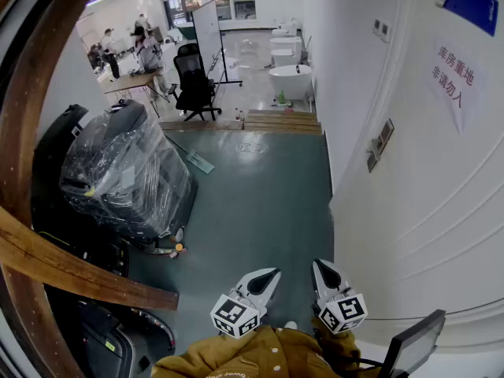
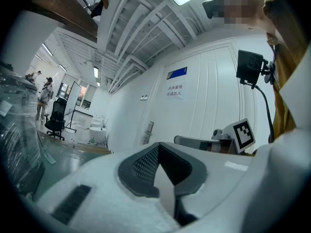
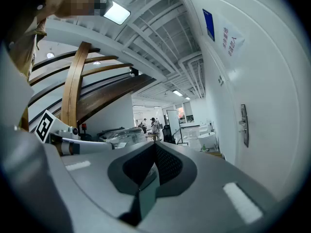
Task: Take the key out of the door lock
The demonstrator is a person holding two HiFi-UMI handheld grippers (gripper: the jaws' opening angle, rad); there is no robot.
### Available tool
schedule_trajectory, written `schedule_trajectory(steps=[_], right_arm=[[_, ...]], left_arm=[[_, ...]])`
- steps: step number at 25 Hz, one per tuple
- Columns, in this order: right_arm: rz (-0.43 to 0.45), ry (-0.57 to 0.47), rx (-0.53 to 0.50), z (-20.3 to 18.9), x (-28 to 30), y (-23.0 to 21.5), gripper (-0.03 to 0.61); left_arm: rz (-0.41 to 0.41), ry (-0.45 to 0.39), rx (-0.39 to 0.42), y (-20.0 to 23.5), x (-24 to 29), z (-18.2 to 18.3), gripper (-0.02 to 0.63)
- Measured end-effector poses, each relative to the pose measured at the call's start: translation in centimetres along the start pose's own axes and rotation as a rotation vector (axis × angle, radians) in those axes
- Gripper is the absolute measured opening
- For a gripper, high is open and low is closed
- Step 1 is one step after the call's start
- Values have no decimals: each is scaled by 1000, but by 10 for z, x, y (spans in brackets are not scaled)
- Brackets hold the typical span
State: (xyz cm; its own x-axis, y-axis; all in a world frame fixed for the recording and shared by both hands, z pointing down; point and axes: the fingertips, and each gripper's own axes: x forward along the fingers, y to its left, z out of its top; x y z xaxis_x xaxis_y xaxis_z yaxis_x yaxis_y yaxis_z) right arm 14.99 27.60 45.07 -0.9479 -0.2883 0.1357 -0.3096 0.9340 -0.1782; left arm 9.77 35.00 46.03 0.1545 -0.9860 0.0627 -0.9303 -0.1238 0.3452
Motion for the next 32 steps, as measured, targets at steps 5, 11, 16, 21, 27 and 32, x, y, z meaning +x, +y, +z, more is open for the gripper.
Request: schedule_trajectory(steps=[5,11,16,21,27,32], right_arm=[[43,-33,37,9,39,1,14],[1,-12,23,5,36,-4,25],[-16,-5,10,5,34,-1,25],[-23,-7,47,-2,43,11,6],[-27,3,58,-11,67,34,6],[-64,25,86,-19,88,10,6]], left_arm=[[20,-19,42,27,5,15,-2],[-4,-7,22,25,7,11,-2],[-17,0,20,25,6,11,-2],[-28,10,16,36,-6,13,-2],[-23,32,-4,69,-25,15,-2],[-53,67,-34,91,6,11,-2]])
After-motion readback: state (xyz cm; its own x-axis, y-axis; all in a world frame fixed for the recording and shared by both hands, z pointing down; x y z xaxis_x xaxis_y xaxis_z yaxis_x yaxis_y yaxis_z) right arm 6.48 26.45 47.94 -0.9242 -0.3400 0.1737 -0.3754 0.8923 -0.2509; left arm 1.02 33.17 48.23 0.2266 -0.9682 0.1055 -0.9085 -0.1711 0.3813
